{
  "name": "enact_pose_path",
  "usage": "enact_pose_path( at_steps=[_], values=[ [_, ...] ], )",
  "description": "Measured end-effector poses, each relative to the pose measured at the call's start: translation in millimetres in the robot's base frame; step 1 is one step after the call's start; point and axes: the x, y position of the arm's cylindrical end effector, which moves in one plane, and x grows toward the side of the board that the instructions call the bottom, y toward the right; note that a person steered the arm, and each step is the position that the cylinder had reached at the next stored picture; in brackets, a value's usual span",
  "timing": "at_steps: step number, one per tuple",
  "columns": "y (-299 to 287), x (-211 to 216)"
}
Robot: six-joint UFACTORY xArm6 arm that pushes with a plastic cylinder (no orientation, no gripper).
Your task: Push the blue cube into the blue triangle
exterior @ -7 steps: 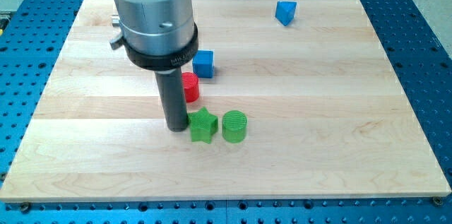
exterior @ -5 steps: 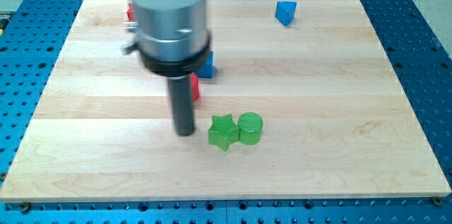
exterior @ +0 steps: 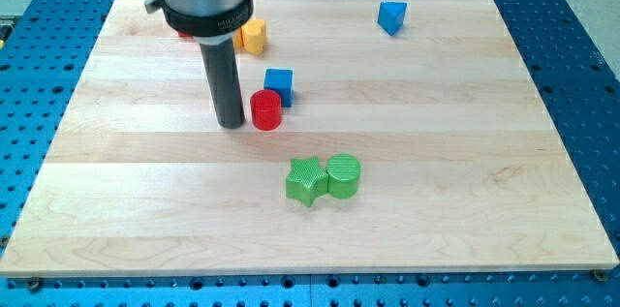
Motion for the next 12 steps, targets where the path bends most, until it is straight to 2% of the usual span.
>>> enact_pose_path(
  at_steps=[2,3,4,5,7,8,9,10,12],
  values=[
    [156.2,-26.5],
    [110.7,-26.7],
    [101.1,-41.0],
    [132.4,-78.8],
    [75.8,-63.2],
    [89.8,-99.8],
    [71.8,-111.2],
    [138.0,-127.3],
    [99.7,-142.5]
  ],
)
